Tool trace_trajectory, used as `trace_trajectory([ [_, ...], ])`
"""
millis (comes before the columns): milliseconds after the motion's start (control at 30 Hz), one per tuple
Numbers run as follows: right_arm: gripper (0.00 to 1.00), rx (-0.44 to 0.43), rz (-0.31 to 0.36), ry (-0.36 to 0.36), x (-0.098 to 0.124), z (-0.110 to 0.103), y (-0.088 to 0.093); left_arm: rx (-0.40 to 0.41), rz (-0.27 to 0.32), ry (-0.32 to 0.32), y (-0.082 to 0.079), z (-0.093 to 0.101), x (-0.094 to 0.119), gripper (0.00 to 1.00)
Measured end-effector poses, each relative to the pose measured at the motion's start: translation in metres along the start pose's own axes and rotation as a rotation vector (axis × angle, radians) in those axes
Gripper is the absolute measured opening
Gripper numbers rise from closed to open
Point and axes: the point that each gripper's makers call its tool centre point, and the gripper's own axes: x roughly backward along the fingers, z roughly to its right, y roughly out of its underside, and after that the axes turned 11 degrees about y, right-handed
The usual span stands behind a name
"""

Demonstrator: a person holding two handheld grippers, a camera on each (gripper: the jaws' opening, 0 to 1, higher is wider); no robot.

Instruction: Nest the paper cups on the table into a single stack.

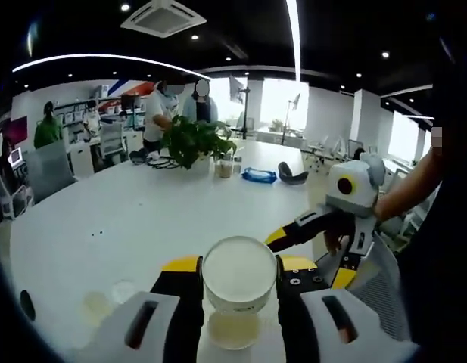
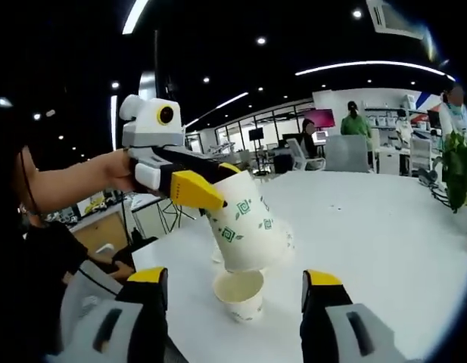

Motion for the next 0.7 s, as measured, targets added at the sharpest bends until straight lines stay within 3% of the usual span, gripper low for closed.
trace_trajectory([
  [233, 0.61, -0.062, 0.003, -0.055, -0.002, -0.01, -0.008, 0.008, 0.033, 0.032, -0.002, 0.006, -0.001, 0.36],
  [467, 0.58, -0.071, -0.001, -0.056, -0.001, -0.008, -0.01, 0.019, 0.043, 0.049, 0.003, 0.004, 0.001, 0.36],
  [700, 0.56, -0.074, 0.007, -0.049, 0.005, -0.003, -0.015, 0.021, -0.003, 0.068, 0.02, 0.006, 0.002, 0.36],
])
